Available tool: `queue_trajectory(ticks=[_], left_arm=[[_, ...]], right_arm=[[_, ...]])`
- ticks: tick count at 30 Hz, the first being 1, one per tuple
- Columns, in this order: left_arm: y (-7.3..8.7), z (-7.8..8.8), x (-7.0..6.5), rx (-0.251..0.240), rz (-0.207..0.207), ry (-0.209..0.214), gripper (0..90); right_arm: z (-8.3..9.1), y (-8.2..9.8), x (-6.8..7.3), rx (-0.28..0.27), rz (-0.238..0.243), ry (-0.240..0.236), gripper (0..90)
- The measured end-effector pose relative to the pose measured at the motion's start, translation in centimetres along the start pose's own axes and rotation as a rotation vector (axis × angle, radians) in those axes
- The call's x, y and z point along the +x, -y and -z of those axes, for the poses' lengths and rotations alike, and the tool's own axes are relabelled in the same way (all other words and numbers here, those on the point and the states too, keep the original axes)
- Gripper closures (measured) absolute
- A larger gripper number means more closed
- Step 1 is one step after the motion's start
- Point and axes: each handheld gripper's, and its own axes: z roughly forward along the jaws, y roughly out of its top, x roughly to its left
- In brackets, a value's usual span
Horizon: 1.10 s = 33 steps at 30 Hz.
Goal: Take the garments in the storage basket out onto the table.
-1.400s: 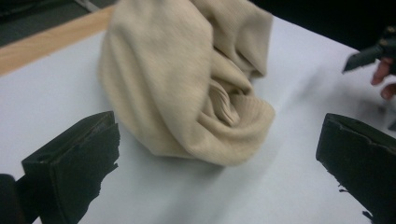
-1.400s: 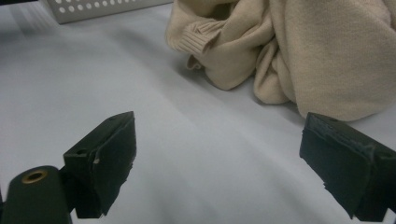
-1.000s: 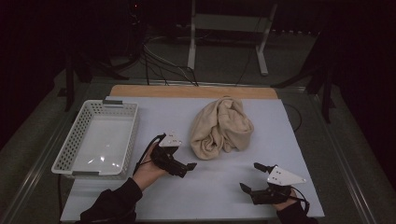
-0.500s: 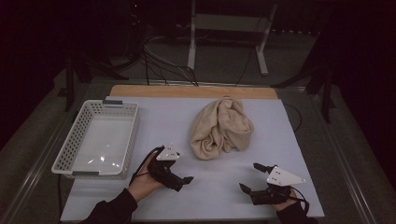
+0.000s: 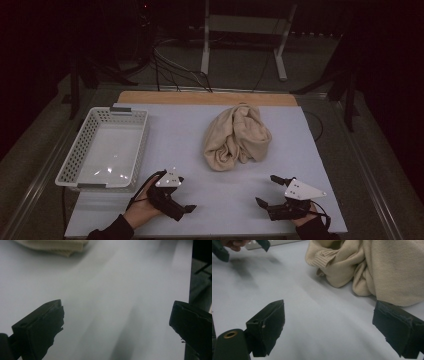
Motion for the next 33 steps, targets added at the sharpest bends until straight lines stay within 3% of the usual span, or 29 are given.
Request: queue_trajectory(ticks=[4,10,18,22,33], left_arm=[[0.6,0.3,-0.2,0.014,-0.008,0.005,0.2],[1.8,1.1,-0.4,0.074,-0.027,0.026,0.3],[2.6,2.3,-0.5,0.064,-0.031,0.046,0.3],[3.4,3.1,-0.6,0.083,-0.038,0.051,0.3],[4.8,4.7,-0.2,0.072,-0.014,0.018,0.3]], right_arm=[[0.0,0.0,0.0,0.000,0.002,-0.001,11.0],[0.0,0.0,0.1,0.002,0.005,-0.005,11.0],[0.0,0.0,0.1,0.003,0.006,-0.003,11.0],[0.0,0.0,0.1,0.006,0.005,-0.002,11.0],[0.1,0.1,0.0,0.008,0.009,-0.002,11.0]])
